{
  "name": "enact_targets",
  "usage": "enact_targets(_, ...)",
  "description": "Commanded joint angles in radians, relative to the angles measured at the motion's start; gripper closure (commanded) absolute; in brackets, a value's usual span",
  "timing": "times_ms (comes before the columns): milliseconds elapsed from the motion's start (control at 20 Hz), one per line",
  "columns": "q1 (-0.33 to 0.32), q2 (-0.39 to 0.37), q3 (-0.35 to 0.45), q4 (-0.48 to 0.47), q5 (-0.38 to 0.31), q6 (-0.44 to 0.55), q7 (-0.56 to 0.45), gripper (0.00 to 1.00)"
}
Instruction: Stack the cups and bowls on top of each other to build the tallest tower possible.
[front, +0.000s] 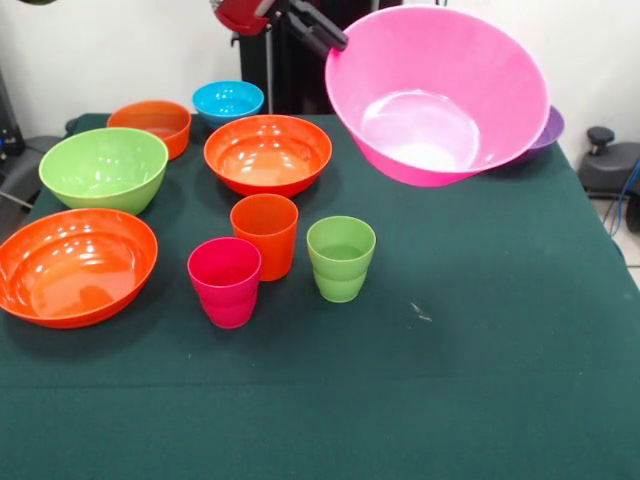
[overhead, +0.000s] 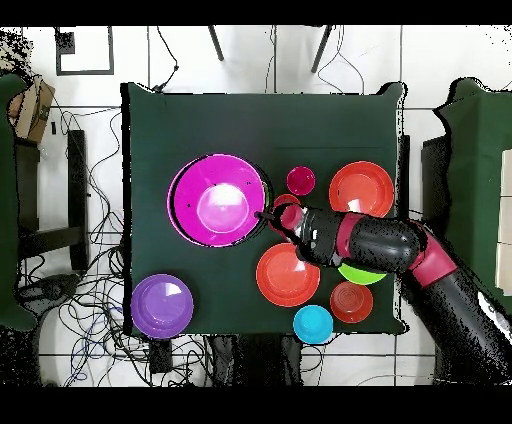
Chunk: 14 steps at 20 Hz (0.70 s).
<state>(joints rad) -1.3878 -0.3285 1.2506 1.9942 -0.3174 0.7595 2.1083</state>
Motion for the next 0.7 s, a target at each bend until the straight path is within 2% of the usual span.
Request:
enact_targets(50,-0.002,0.058,-0.008,-0.101,-0.091,0.138,-0.398,1.00)
enact_targets(700,-0.021,0.111,-0.021,-0.158,-0.109,0.199,-0.466,1.00)
